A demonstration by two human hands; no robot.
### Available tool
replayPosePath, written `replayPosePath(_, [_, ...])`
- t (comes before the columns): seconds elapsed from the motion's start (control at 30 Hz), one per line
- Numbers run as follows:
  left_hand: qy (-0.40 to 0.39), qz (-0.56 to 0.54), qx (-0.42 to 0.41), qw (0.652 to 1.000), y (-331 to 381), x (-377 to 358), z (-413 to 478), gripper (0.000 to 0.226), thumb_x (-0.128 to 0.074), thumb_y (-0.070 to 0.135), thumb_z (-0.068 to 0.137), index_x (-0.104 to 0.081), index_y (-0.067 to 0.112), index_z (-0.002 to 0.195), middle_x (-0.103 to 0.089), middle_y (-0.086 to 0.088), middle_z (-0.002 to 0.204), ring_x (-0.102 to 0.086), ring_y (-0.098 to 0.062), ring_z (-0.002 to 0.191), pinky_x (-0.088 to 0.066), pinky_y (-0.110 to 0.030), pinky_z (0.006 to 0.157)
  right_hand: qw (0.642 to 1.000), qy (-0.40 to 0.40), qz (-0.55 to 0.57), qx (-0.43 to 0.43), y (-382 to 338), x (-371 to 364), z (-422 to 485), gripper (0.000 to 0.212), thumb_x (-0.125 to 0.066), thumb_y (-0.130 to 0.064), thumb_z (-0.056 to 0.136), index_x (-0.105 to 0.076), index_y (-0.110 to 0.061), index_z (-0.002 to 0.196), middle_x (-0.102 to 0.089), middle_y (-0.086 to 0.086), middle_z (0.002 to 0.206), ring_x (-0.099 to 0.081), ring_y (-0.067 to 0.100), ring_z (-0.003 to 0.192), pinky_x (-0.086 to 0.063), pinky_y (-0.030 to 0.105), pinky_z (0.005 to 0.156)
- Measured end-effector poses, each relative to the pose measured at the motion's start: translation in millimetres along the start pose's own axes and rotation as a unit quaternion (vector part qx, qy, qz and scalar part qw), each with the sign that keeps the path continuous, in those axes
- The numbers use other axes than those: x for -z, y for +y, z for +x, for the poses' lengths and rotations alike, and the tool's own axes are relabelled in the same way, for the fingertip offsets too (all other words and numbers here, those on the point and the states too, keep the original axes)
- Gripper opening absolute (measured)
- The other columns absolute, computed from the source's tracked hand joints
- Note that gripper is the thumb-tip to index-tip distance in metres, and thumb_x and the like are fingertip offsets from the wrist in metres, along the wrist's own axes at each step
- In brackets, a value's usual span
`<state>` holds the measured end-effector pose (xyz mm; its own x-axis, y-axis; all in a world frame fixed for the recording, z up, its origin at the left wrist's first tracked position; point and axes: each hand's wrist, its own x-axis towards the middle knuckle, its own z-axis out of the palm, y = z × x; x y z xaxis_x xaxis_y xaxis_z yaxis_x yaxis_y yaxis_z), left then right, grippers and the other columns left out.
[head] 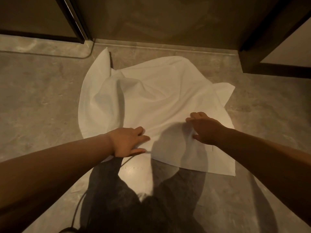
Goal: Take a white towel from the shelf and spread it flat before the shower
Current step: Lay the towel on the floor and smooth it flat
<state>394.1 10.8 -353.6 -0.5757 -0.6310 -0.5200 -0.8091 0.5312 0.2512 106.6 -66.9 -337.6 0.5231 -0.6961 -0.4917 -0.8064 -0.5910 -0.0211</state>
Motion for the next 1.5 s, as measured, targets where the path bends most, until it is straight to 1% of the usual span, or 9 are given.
replayPosePath(0.2, [0.036,-0.008,0.003,0.999,-0.8,4.2,8.4,0.055,-0.039,0.046,0.096,-0.026,0.022,0.144,-0.051,-0.005,0.131,-0.054,-0.022,0.107,-0.043,-0.035,0.087,1.0,-0.013,0.01,0.023,-4.1,-12.6,-11.0,0.057,-0.058,-0.029,0.089,-0.036,-0.011,0.139,-0.034,0.013,0.143,-0.026,0.032,0.134,-0.04,0.042,0.101])
replayPosePath(0.3, [0.051,0.078,0.027,0.995,-2.8,2.3,10.6,0.079,-0.043,0.054,0.092,-0.002,0.022,0.151,-0.011,-0.008,0.158,-0.02,-0.026,0.141,-0.025,-0.038,0.109,1.0,0.002,0.013,0.021,-2.5,-13.8,-14.8,0.07,-0.059,-0.031,0.089,-0.022,-0.011,0.146,-0.016,0.014,0.155,-0.013,0.034,0.142,-0.036,0.044,0.106])
replayPosePath(0.37, [-0.001,0.09,0.075,0.993,-1.2,1.1,12.1,0.095,-0.047,0.059,0.088,0.017,0.023,0.148,0.019,-0.007,0.158,0.008,-0.03,0.145,-0.014,-0.046,0.115,0.999,0.021,0.023,0.006,-1.8,-13.1,-14.8,0.083,-0.064,-0.033,0.086,-0.015,-0.01,0.148,-0.009,0.015,0.157,-0.008,0.035,0.144,-0.034,0.044,0.108])
replayPosePath(0.43, [-0.06,0.117,0.103,0.986,1.4,-1.3,14.2,0.102,-0.05,0.06,0.086,0.024,0.023,0.145,0.03,-0.008,0.153,0.017,-0.035,0.143,-0.02,-0.051,0.113,0.999,0.01,0.04,-0.024,-1.3,-13.4,-12.7,0.093,-0.067,-0.036,0.084,-0.007,-0.009,0.149,-0.001,0.017,0.158,-0.006,0.036,0.144,-0.03,0.043,0.111])
replayPosePath(0.53, [-0.088,0.126,0.126,0.98,3.3,-3.3,12.2,0.105,-0.051,0.06,0.085,0.026,0.022,0.144,0.033,-0.009,0.152,0.019,-0.038,0.142,-0.028,-0.052,0.11,0.997,-0.037,0.062,-0.041,1.9,-14.2,-9.4,0.087,-0.064,-0.039,0.085,-0.012,-0.01,0.149,0.002,0.019,0.157,-0.011,0.037,0.143,-0.027,0.043,0.112])
replayPosePath(0.7, [-0.087,0.165,0.132,0.974,0.8,-9.8,1.8,0.108,-0.048,0.066,0.083,0.028,0.019,0.143,0.031,-0.011,0.153,0.016,-0.039,0.142,-0.032,-0.05,0.107,0.997,-0.027,0.065,-0.007,17.7,-14.1,-15.8,0.061,-0.061,-0.037,0.087,-0.038,-0.015,0.139,-0.03,0.013,0.148,-0.037,0.032,0.129,-0.038,0.042,0.102])
replayPosePath(0.93, [0.011,0.166,0.14,0.976,0.5,-11.2,10.2,0.092,-0.016,0.075,0.084,0.02,0.016,0.146,-0.009,-0.01,0.156,-0.016,-0.031,0.14,-0.017,-0.052,0.112,0.993,0.097,0.07,-0.004,23.6,-6.6,-15.8,0.041,-0.058,-0.029,0.088,-0.05,-0.012,0.124,-0.048,0.008,0.129,-0.048,0.027,0.114,-0.048,0.042,0.086])
replayPosePath(1.13, [0.052,0.117,0.113,0.985,10.7,1.3,41.6,0.085,-0.025,0.064,0.092,0.034,0.024,0.139,0.034,-0.006,0.151,0.023,-0.031,0.142,0.0,-0.053,0.114,0.954,0.163,0.199,-0.155,34.2,4.4,11.7,0.061,-0.055,-0.027,0.091,-0.029,-0.008,0.143,-0.029,0.014,0.151,-0.026,0.028,0.137,-0.028,0.041,0.109])
replayPosePath(1.5, [0.06,0.048,0.099,0.992,24.9,0.7,94.7,0.103,-0.039,0.074,0.081,0.028,0.026,0.142,0.029,-0.005,0.154,0.025,-0.031,0.141,0.005,-0.056,0.112,0.92,0.1,0.292,-0.24,62.8,-7.2,36.3,0.06,-0.042,-0.043,0.096,-0.032,0.001,0.137,-0.04,0.021,0.141,-0.039,0.033,0.129,-0.033,0.045,0.105])
